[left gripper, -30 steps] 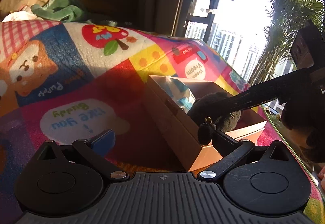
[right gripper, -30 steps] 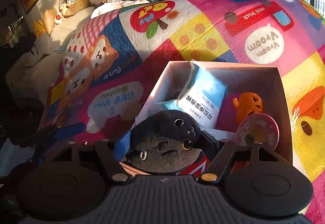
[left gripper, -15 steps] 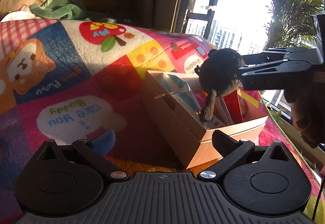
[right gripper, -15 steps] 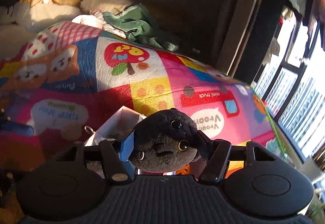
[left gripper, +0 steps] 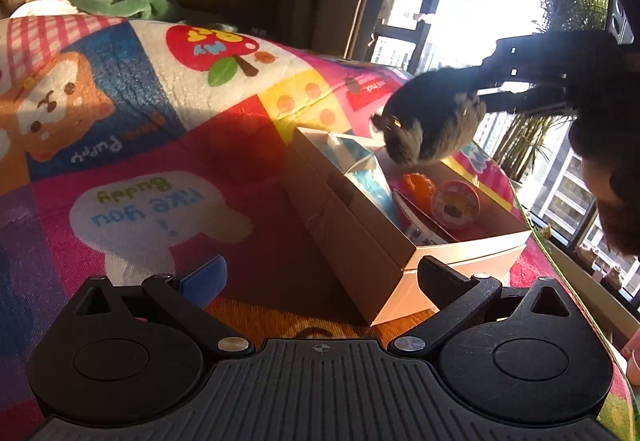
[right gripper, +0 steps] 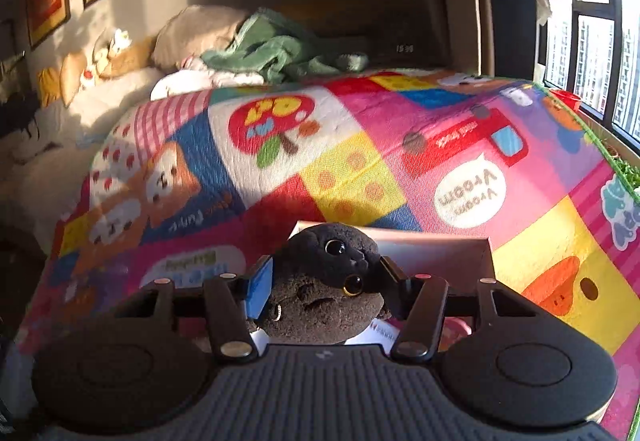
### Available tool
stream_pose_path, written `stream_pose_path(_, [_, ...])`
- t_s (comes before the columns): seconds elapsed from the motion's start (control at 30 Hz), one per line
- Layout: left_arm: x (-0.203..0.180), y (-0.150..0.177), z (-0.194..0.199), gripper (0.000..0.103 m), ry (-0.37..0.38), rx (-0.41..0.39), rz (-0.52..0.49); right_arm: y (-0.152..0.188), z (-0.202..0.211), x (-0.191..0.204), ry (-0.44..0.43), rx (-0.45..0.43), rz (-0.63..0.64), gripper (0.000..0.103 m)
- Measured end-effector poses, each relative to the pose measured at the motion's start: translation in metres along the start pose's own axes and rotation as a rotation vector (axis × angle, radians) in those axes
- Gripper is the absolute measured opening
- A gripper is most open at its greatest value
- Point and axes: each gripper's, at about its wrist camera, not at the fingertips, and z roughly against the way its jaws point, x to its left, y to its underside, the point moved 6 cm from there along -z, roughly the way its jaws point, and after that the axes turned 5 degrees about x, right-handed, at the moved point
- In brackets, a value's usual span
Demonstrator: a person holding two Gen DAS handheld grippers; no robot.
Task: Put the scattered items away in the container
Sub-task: 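Grasp the plush cat in the box with the right gripper and reposition it, then lower the black plush cat into the white box and open the right gripper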
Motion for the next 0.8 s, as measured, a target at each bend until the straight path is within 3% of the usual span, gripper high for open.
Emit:
stream_pose_path(0.13, [-0.002, -0.001, 0.002, 0.103, 0.008, -0.007, -0.001, -0.02, 0.026, -0.004, 0.036, -0.098, 0.026, 0.056])
stream_pose_path(0.23, [-0.003, -0.001, 0.002, 0.103, 0.009, -0.005, -0.002, -0.012, 0.031, -0.002, 0.106, -0.122, 0.11, 0.056])
stream_pose_path(0.33, [-0.004, 0.0, 0.001, 0.103, 0.004, 0.0, -0.004, 0.014, 0.018, -0.001, 0.172, -0.073, 0.203, 0.056])
stream_pose_path(0.43, [-0.005, 0.0, 0.002, 0.103, -0.002, 0.001, -0.007, 0.05, -0.006, -0.005, 0.184, 0.047, 0.225, 0.056])
stream_pose_path(0.53, [-0.006, 0.001, 0.002, 0.103, -0.005, 0.005, -0.008, 0.071, -0.009, -0.012, 0.186, 0.051, 0.214, 0.06])
stream_pose_path(0.67, [-0.012, 0.002, -0.001, 0.103, -0.001, 0.017, -0.015, 0.075, -0.004, -0.024, 0.105, 0.065, 0.082, 0.06])
stream_pose_path(0.8, [-0.023, 0.0, -0.002, 0.103, -0.005, 0.016, -0.032, 0.077, -0.016, -0.03, -0.13, 0.123, -0.155, 0.06])
